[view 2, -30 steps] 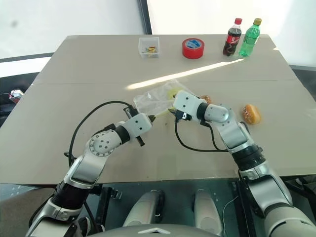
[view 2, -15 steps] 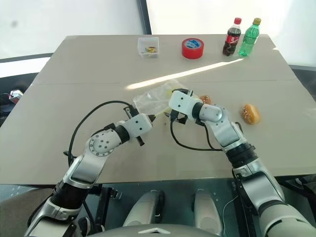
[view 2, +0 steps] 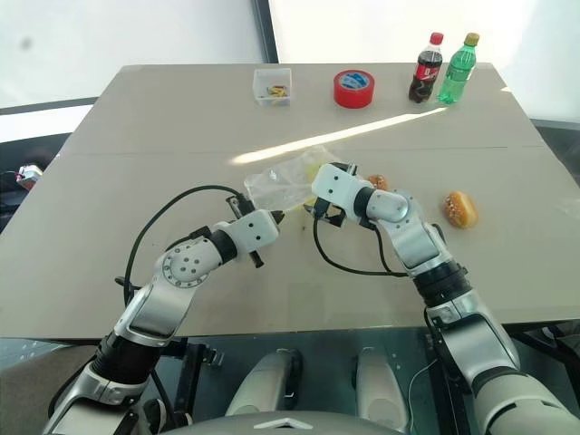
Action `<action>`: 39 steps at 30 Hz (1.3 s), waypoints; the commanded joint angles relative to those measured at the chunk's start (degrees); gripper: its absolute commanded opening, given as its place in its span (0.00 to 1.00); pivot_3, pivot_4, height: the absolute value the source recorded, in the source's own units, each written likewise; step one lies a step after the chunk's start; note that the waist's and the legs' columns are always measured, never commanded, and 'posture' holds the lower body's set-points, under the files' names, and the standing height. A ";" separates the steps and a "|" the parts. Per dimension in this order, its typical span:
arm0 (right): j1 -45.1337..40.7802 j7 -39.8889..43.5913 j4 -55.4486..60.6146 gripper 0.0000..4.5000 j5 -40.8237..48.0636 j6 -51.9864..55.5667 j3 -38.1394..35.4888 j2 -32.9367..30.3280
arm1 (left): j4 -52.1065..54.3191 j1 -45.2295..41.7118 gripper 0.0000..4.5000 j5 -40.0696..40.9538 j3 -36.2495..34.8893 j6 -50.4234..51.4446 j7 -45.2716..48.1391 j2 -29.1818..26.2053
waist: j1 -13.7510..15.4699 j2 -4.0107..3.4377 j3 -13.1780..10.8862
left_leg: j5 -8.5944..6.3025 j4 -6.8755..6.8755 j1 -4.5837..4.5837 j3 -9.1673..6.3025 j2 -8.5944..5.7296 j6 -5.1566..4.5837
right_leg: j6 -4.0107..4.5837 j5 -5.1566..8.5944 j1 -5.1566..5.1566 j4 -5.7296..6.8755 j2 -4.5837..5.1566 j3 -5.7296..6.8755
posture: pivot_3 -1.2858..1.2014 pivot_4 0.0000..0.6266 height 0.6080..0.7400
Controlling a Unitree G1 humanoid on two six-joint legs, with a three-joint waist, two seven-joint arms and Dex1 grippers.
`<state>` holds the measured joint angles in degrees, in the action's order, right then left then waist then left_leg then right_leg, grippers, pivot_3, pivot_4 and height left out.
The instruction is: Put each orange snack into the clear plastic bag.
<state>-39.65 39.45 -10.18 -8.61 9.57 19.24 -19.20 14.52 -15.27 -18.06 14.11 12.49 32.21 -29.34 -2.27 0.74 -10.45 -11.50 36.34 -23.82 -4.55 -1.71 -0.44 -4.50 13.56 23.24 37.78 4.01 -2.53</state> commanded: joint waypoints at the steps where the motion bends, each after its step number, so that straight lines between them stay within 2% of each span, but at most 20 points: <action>1: -2.31 -1.45 -0.81 1.00 -0.26 -0.82 -1.40 0.65 | 1.23 0.15 0.00 -0.27 0.17 -1.25 -0.41 0.19 | -0.01 0.00 0.00 | 0.00 0.00 0.00 0.00 0.00 0.00 | 0.00 0.00 0.00 0.00 0.00 0.00 | 0.52 0.24 1.00; 7: -4.53 -4.09 -5.05 1.00 -3.18 -1.13 -0.47 0.86 | 2.24 1.01 0.00 0.12 0.38 -1.67 -0.02 0.58 | -0.04 0.00 0.00 | 0.00 0.00 0.00 0.00 0.00 0.00 | 0.00 0.00 0.00 0.00 0.00 0.00 | 0.52 0.24 1.00; 13: -7.35 -12.68 -11.81 1.00 -5.82 2.11 -3.16 2.54 | 2.46 1.27 0.00 0.38 -0.43 -0.37 -0.65 1.50 | -0.05 0.00 0.00 | 0.00 0.00 0.00 0.01 0.00 0.00 | 0.01 0.00 0.00 0.01 0.00 -0.01 | 0.52 0.24 1.00; 19: -2.71 -5.75 -1.88 1.00 -1.94 2.13 -4.40 -1.46 | 2.16 0.57 0.00 0.28 -1.27 1.53 -1.80 2.78 | 0.06 0.00 0.00 | 0.00 -0.01 -0.02 -0.01 -0.01 0.00 | 0.01 0.00 0.00 -0.02 0.01 0.01 | 0.52 0.24 1.00; 24: 3.19 -3.35 10.79 1.00 5.23 15.33 -10.46 -2.60 | 1.67 -0.24 0.00 0.36 -1.39 2.48 -2.38 3.56 | 0.04 0.00 0.00 | 0.00 -0.02 -0.03 -0.02 -0.01 0.00 | 0.00 0.00 0.00 -0.01 0.01 0.00 | 0.52 0.24 1.00; 29: 5.79 -6.44 17.35 1.00 14.25 34.41 -17.39 3.05 | 1.06 -0.36 0.00 0.79 -1.34 2.21 -2.41 3.83 | -0.09 0.00 0.00 | 0.00 -0.01 0.02 -0.02 0.02 0.00 | 0.01 0.00 0.00 0.06 -0.01 -0.01 | 0.52 0.24 1.00; 33: 6.95 -9.61 21.59 0.74 18.52 43.33 -19.87 7.48 | 0.64 -0.80 0.00 0.45 -0.92 1.49 -2.27 3.50 | -0.01 -0.01 0.00 | 0.00 -0.01 0.00 -0.03 0.01 0.00 | 0.01 0.00 0.00 0.05 0.00 0.00 | 0.52 0.24 1.00; 39: 6.99 -12.09 21.50 0.05 20.28 44.50 -18.37 9.53 | 0.57 -1.38 0.00 0.32 -0.29 1.19 -2.21 3.84 | 0.02 -0.01 0.00 | 0.00 -0.01 0.00 -0.04 -0.01 0.00 | 0.01 0.00 0.00 0.03 0.01 0.01 | 0.52 0.24 1.00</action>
<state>-32.00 28.09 10.13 10.66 54.87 0.96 -10.13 14.55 -15.61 -17.73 13.62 14.74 30.25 -25.58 -2.24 0.73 -10.45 -11.50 36.34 -23.82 -4.59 -1.72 -0.44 -4.50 13.56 23.24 37.81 4.02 -2.52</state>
